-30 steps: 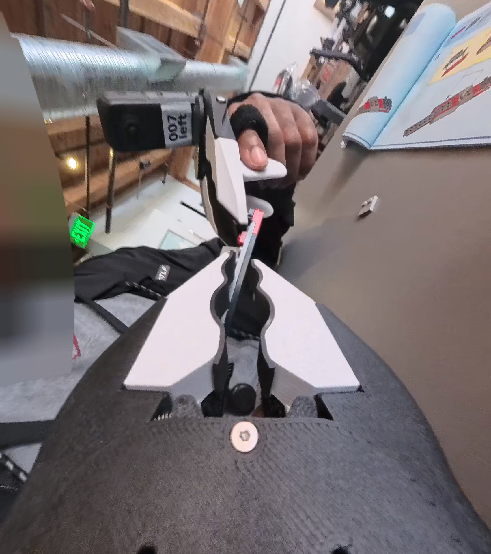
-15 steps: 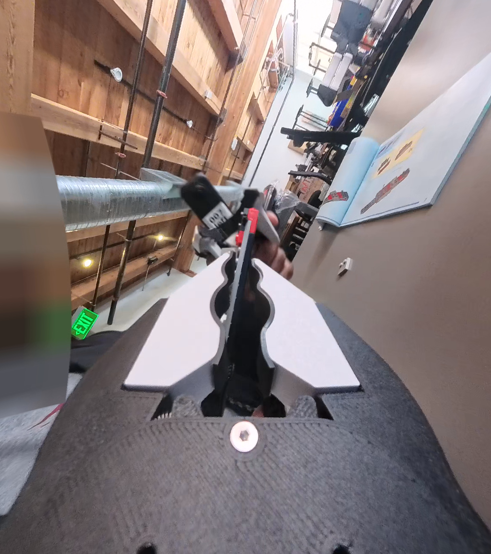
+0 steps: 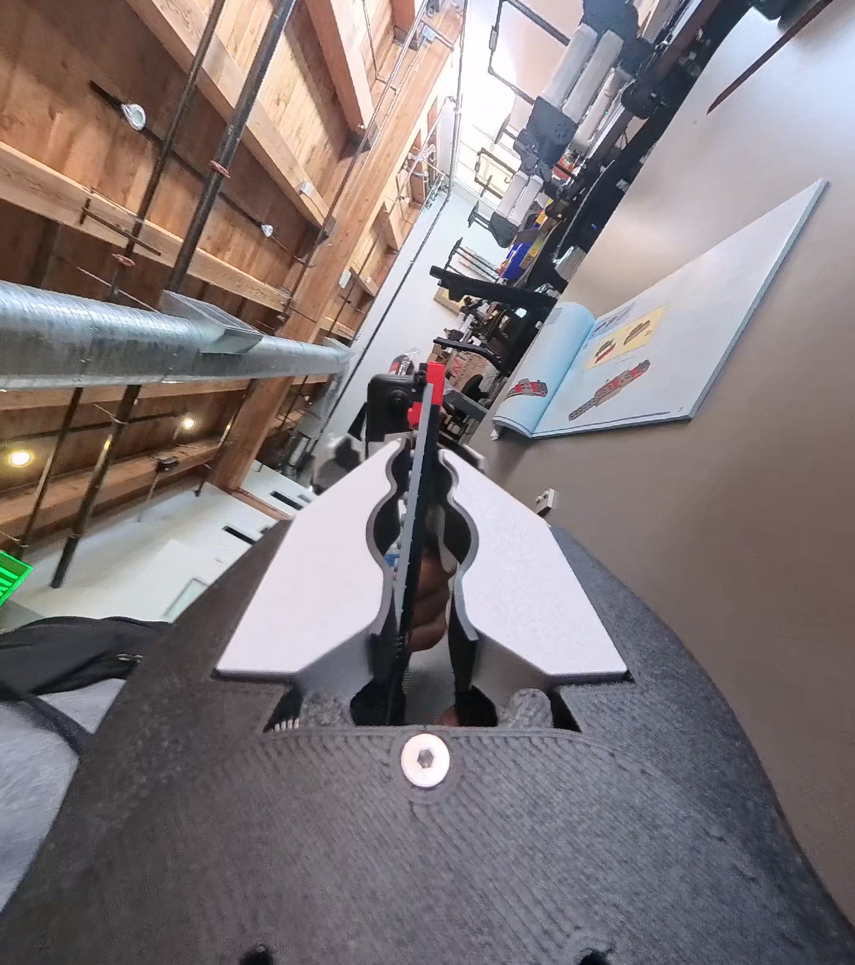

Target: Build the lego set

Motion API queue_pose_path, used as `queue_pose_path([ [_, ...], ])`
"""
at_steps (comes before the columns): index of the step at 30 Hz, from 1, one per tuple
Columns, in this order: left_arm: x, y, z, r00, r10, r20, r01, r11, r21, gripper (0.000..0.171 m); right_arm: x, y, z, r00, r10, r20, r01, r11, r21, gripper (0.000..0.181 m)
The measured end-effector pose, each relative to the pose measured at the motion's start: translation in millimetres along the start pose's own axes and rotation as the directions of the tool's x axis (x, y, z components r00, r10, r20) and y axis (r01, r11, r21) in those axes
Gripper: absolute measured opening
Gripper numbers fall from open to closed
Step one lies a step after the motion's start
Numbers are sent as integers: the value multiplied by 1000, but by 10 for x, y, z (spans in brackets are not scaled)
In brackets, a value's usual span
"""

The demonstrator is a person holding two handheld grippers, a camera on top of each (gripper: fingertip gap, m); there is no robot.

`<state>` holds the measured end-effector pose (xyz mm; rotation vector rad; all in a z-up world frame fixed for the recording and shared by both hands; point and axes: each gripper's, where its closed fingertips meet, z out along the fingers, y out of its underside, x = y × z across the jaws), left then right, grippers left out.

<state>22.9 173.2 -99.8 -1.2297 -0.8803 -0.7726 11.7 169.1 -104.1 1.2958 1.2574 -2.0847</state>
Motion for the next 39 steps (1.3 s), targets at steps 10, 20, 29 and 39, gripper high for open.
queue_pose_path([
  [10,18,-26,-7,998,5,-70,-2,999,52,16,-29,-14,-2,1000,5,20,-5,1000,19,9],
  [20,13,-53,-2,992,22,-122,-11,996,93,10,-61,-34,-10,997,43,63,-46,998,34,12],
  [29,33,-76,-3,992,51,-119,-37,993,115,9,-95,-27,-2,996,37,83,-40,999,28,14],
  [39,59,-83,3,991,97,-88,-85,988,132,10,-112,-33,-4,996,17,83,-20,999,36,13],
])
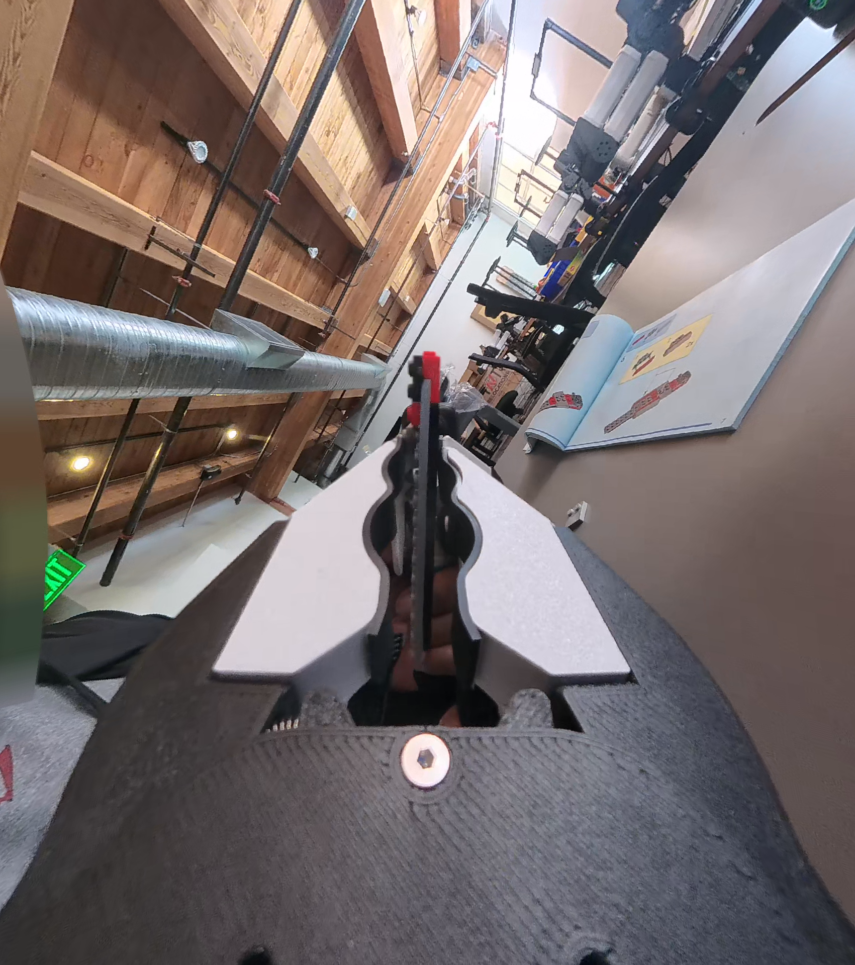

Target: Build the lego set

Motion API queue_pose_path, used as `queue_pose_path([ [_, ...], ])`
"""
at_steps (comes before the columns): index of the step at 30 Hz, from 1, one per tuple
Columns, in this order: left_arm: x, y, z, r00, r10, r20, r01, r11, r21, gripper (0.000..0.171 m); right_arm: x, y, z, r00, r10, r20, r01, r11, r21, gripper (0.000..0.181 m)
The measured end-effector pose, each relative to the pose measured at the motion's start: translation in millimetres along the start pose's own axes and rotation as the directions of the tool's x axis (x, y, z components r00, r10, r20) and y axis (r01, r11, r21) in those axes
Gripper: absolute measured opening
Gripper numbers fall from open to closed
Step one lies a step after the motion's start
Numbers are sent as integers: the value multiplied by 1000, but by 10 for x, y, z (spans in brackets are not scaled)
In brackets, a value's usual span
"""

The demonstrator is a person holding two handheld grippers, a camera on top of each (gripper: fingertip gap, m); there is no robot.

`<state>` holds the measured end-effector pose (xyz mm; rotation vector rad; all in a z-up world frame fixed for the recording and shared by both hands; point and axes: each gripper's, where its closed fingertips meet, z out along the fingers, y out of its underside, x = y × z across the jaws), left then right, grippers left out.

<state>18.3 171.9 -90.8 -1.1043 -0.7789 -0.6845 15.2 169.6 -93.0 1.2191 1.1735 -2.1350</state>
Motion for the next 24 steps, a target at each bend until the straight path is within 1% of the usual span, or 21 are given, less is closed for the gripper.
queue_pose_path([
  [4,17,8,5,1000,17,-3,-17,1000,2,11,-8,-5,-4,1000,-6,0,6,1000,5,12],
  [14,53,23,26,998,-2,-56,2,1000,-1,14,-19,-15,-23,1000,-18,-2,18,1000,15,10],
  [17,85,23,27,996,-7,-90,8,1000,4,19,-28,-19,-25,1000,-14,4,14,1000,20,10],
  [21,127,44,48,993,-14,-118,14,1000,-3,30,-16,-16,-29,1000,-21,-5,21,1000,21,10],
  [23,114,41,54,994,-12,-109,12,1000,1,28,-20,-17,-31,1000,-23,-3,23,999,24,10],
  [24,106,36,53,994,-15,-107,16,1000,5,24,-24,-14,-32,1000,-26,-2,26,999,23,10],
])
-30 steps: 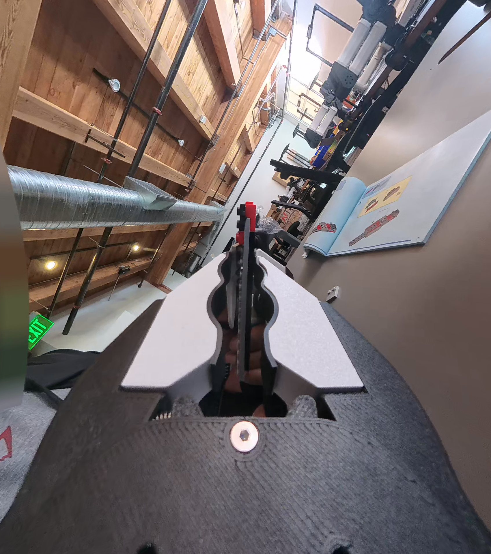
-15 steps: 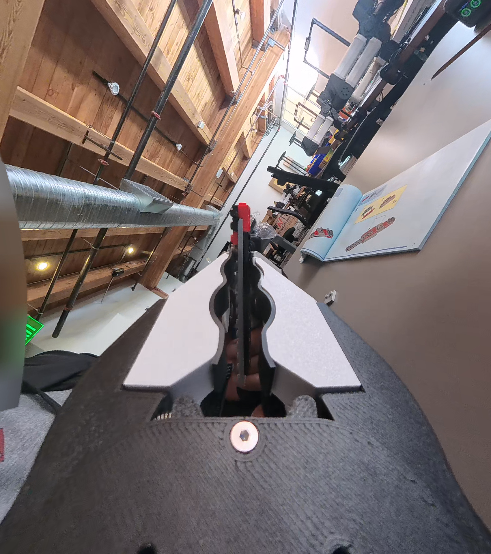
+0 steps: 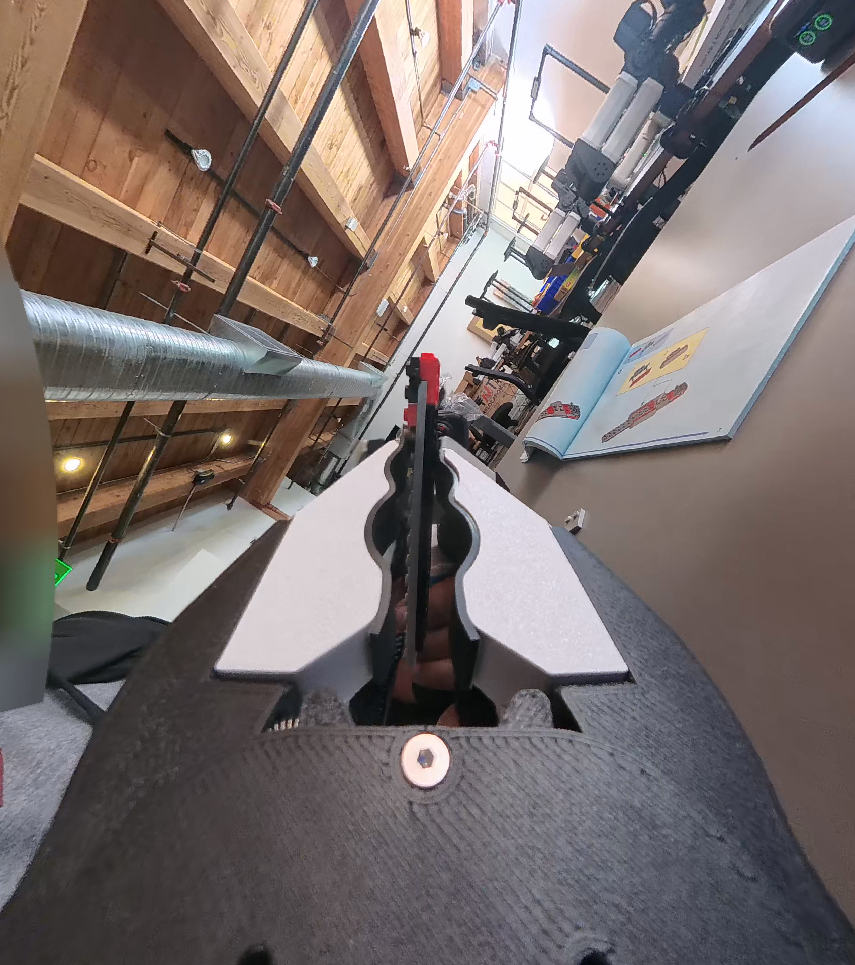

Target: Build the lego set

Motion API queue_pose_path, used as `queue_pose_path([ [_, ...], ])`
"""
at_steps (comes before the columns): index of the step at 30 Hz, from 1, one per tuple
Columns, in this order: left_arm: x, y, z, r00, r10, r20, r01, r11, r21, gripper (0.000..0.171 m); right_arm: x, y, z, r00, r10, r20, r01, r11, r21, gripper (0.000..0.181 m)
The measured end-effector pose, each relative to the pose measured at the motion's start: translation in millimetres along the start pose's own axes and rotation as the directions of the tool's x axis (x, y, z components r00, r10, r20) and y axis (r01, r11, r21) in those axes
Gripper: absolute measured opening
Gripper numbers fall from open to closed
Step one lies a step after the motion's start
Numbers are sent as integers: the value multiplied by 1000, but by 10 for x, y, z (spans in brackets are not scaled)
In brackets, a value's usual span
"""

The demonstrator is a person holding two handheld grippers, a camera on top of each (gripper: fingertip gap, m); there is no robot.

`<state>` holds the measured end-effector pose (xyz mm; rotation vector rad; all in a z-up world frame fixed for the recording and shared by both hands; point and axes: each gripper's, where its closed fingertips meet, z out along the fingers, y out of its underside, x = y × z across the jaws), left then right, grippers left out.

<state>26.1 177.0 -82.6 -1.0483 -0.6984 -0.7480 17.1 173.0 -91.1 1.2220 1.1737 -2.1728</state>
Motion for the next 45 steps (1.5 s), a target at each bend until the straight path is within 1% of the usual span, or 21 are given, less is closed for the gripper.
queue_pose_path([
  [3,-12,-1,-2,1000,-27,-4,27,1000,7,21,-12,6,1,1000,-6,4,6,1000,1,10],
  [14,-18,27,14,995,-92,-22,93,995,24,25,-49,13,4,999,-44,8,44,999,18,11],
  [17,-28,8,9,993,-117,-31,118,992,47,21,-51,11,6,999,-53,5,53,998,25,11],
  [19,-19,-14,0,992,-119,-42,122,991,60,15,-52,9,5,998,-58,3,58,998,28,11],
  [21,-3,-19,-3,992,-114,-51,117,991,63,13,-58,10,4,998,-63,6,63,998,28,10],
  [33,40,-28,-12,987,-133,-92,139,988,68,11,-103,22,12,996,-81,31,80,996,25,10],
  [36,35,-26,-20,990,-119,-78,124,990,59,11,-101,32,20,995,-93,24,93,996,19,10],
  [38,12,-24,-27,994,-95,-45,98,994,50,11,-84,41,28,994,-113,2,113,994,13,10],
  [42,-18,-14,-46,998,-64,13,64,998,22,11,-68,65,41,980,-192,-43,192,981,-11,11],
  [45,-35,-5,-60,998,-45,43,45,999,3,11,-60,88,49,972,-225,-60,224,974,-31,13],
])
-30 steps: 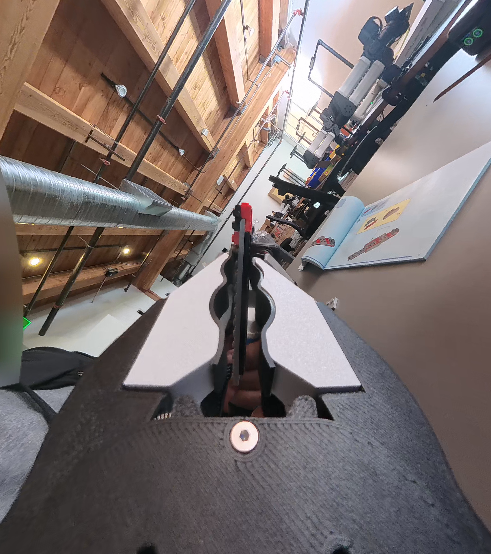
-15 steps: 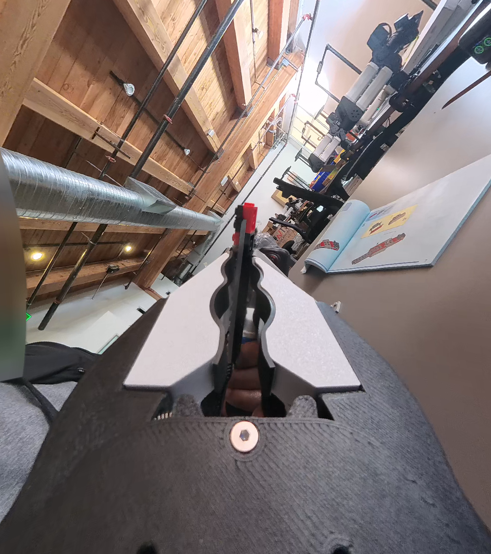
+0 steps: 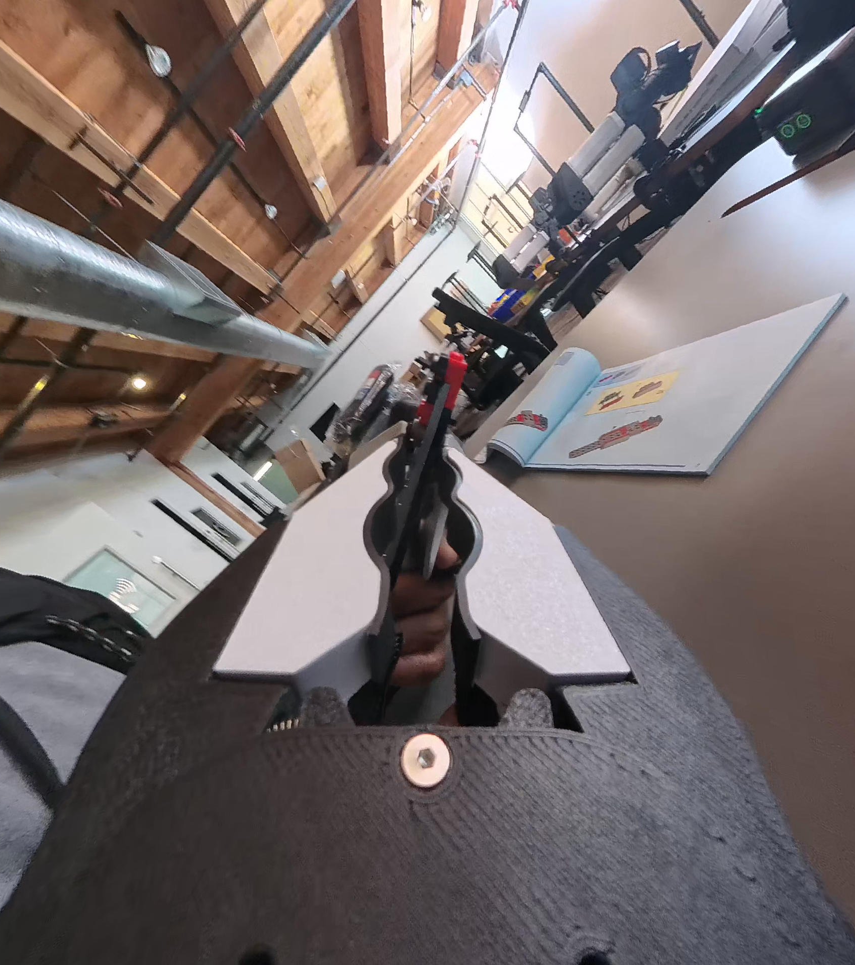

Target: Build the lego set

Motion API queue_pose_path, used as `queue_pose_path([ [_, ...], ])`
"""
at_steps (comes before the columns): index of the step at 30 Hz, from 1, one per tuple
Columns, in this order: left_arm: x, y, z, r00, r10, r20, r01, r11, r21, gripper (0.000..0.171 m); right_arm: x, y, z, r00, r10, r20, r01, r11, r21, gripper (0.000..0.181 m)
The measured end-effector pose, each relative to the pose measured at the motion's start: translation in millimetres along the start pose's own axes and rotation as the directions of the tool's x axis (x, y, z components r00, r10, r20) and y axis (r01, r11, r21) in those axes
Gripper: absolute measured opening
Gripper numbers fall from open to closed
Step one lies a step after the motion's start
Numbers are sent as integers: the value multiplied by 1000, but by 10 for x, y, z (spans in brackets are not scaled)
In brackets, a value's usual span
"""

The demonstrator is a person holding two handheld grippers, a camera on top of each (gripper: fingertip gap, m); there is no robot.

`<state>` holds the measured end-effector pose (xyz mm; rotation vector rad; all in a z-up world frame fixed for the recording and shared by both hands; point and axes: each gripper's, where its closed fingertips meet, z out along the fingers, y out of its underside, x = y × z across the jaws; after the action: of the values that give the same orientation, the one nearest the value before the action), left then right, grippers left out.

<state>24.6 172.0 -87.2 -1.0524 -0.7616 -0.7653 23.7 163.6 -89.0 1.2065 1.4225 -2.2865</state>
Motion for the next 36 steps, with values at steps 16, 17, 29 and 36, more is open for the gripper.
queue_pose_path([
  [16,-6,-12,11,998,-48,-29,48,999,16,15,57,-47,-10,988,149,34,-151,988,39,9],
  [17,-9,-3,7,998,-54,-31,55,998,15,19,66,-64,-18,986,162,37,-164,985,51,9],
  [29,36,21,0,997,-43,-59,44,999,22,14,-9,-54,-11,989,132,67,-135,990,51,11],
  [36,114,26,-50,998,10,-66,-9,1000,17,10,-96,-42,21,992,82,94,-85,996,28,11],
])
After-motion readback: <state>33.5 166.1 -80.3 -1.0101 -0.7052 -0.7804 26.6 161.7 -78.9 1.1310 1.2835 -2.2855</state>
